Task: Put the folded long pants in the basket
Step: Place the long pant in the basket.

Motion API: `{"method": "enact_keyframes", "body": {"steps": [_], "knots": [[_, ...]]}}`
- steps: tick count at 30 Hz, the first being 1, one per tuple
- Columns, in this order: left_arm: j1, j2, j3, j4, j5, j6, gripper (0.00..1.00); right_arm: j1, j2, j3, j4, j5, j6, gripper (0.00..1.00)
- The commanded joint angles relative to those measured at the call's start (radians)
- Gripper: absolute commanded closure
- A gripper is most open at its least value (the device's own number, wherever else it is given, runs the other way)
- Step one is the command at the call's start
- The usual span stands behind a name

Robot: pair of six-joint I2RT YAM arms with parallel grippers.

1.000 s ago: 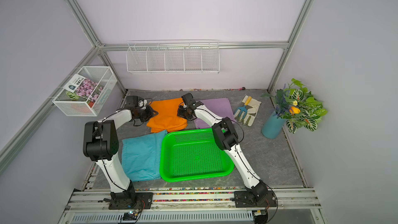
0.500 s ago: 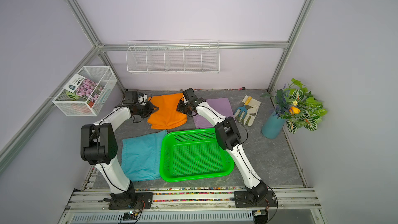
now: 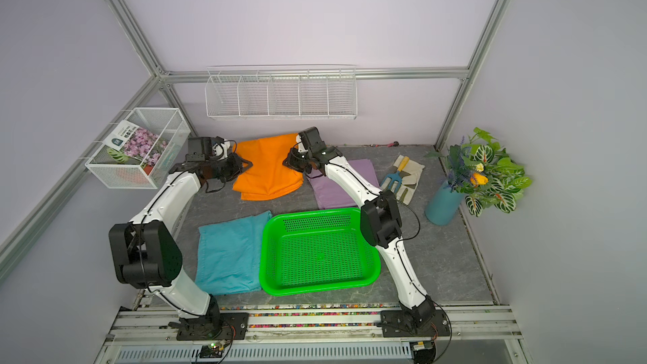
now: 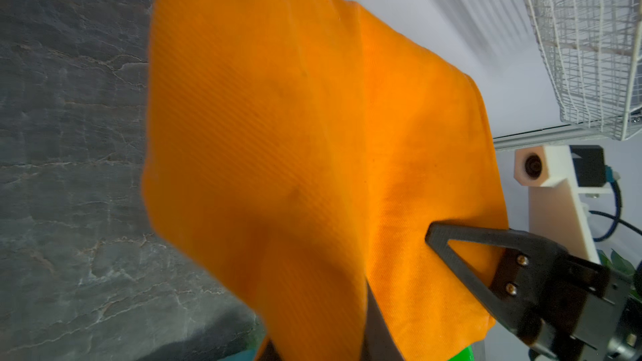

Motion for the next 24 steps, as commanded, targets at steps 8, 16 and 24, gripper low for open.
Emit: {"method": "enact_keyframes", "body": {"steps": [8, 16, 24], "knots": [[-0.145, -0.180, -0.082, -0.099, -0.006, 0.013, 1.00, 0.004, -0.413, -0.427, 0.067, 0.005, -0.107, 1.00], [-0.323, -0.361, -0.223, -0.073, -0.095, -0.064, 1.00, 0.008, -0.722, -0.770, -0.002, 0.069, -0.182, 1.00], [-0.522, -0.510, -0.384, -0.043, -0.205, -0.133, 1.00, 0.023, -1.075, -1.122, -0.038, 0.170, -0.184, 1.00]]}}
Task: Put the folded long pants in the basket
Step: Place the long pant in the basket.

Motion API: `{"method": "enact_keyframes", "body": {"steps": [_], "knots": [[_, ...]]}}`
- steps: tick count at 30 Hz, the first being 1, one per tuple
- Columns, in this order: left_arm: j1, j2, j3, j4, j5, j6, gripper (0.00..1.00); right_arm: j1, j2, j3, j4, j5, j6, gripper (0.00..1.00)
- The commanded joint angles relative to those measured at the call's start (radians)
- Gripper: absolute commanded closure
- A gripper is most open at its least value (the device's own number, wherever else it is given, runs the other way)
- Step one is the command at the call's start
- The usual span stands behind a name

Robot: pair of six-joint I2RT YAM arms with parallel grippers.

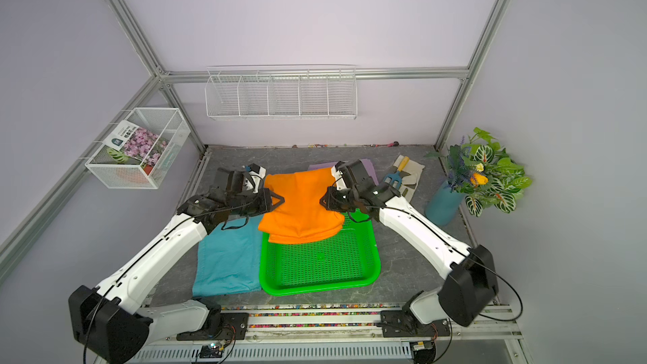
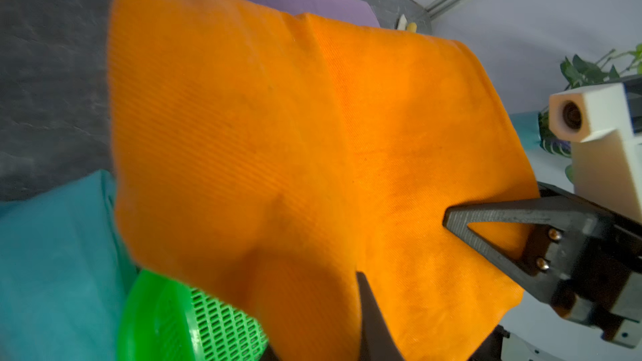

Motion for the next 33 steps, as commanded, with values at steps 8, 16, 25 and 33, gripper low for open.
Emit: {"method": "enact_keyframes", "body": {"steps": [8, 16, 25, 33], "knots": [[-0.205, -0.034, -0.165, 0.142, -0.156, -0.027, 1.00, 0.031, -0.250, -0.296, 0.025, 0.094, -0.019, 1.00], [-0.208, 0.017, -0.238, 0.203, -0.191, -0.045, 1.00, 0.031, -0.204, -0.421, 0.165, 0.142, -0.030, 1.00], [-0.208, 0.117, -0.240, 0.139, -0.206, -0.034, 1.00, 0.035, -0.047, -0.460, 0.158, 0.143, 0.014, 1.00], [-0.208, 0.059, -0.249, 0.082, -0.214, -0.036, 1.00, 0.052, -0.135, -0.531, 0.144, 0.146, 0.065, 1.00]]}}
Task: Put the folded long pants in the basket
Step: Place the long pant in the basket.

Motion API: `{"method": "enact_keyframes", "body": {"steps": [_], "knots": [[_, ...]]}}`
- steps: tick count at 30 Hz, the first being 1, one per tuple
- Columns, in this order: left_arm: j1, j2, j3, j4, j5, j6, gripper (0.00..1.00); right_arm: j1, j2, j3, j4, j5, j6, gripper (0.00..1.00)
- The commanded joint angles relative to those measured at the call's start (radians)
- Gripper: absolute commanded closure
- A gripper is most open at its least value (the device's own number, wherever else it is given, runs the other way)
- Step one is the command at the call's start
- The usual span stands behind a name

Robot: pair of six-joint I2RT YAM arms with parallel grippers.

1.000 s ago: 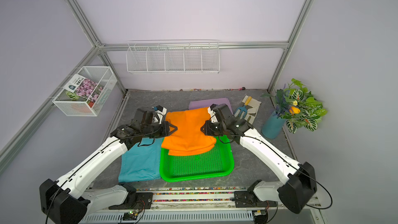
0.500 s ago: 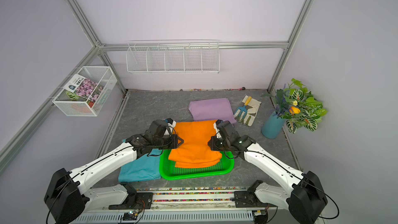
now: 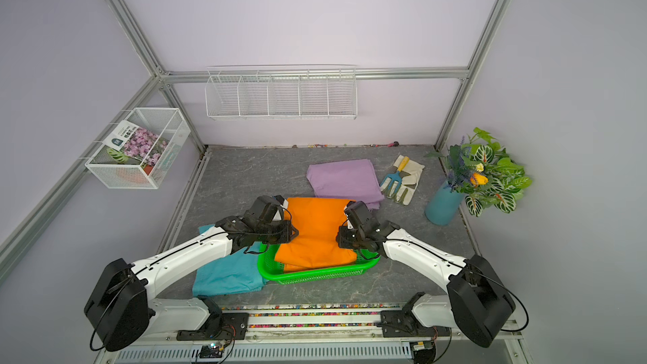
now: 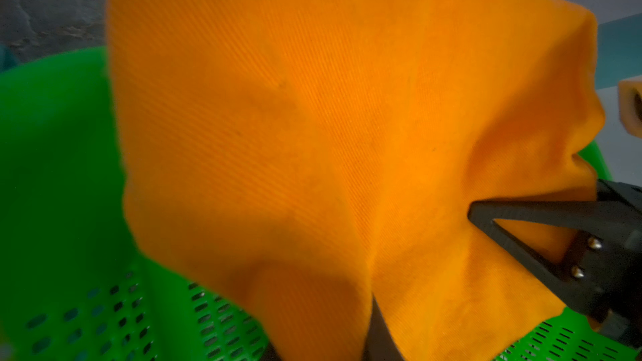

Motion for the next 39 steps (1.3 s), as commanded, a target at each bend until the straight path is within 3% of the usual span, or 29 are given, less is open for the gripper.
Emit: {"method": "enact_keyframes", "body": {"steps": [1, 11, 20, 28, 39], "knots": [[0.005, -0.047, -0.015, -0.061, -0.027, 0.010, 1.00, 0.002, -0.059, -0.045, -0.095, 0.024, 0.020, 1.00], [-0.001, -0.044, -0.021, -0.090, 0.014, -0.007, 1.00, 0.008, -0.119, -0.015, -0.222, 0.004, 0.058, 1.00], [-0.020, -0.110, -0.074, -0.129, 0.039, -0.047, 1.00, 0.024, -0.221, -0.110, -0.232, 0.022, 0.092, 1.00], [-0.023, -0.058, -0.106, -0.130, 0.059, -0.050, 1.00, 0.028, -0.146, -0.157, -0.210, 0.041, 0.085, 1.00], [-0.027, 0.157, -0.060, -0.165, 0.052, -0.014, 1.00, 0.034, 0.030, -0.114, -0.276, 0.188, 0.091, 1.00]]}}
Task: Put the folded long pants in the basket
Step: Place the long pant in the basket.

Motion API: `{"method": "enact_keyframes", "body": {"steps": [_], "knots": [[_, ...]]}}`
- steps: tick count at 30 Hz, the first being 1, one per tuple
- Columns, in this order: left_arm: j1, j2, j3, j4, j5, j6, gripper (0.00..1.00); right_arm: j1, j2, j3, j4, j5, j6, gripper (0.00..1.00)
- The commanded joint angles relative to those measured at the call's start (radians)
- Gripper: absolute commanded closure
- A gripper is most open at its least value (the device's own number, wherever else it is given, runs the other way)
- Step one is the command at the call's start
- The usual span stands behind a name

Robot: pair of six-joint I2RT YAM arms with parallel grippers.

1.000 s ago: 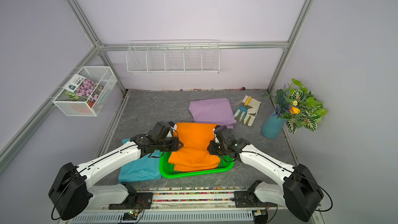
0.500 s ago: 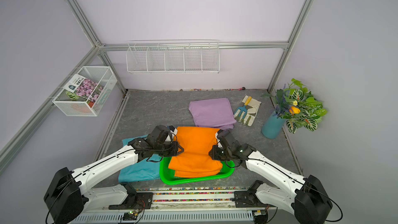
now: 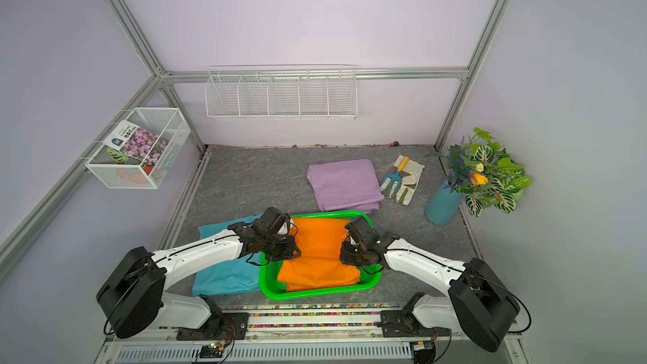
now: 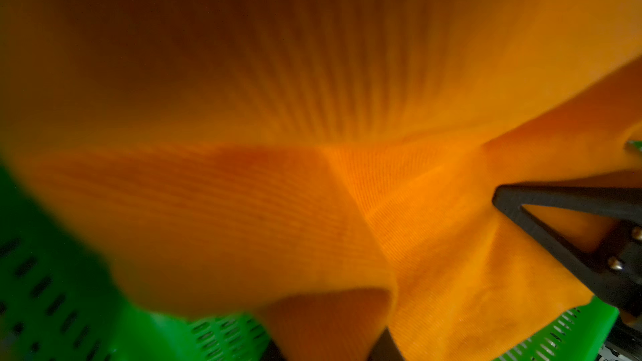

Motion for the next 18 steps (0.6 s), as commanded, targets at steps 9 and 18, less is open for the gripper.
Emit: {"method": "enact_keyframes", "body": {"steps": [9, 18], "knots": [[0.014, -0.066, 0.099, -0.227, -0.223, 0.058, 0.37, -0.006, -0.044, 0.051, -0.246, 0.229, -0.058, 0.58], [0.014, -0.203, 0.265, -0.236, -0.306, 0.110, 0.15, -0.007, -0.208, 0.174, -0.337, 0.322, -0.093, 0.14]]}}
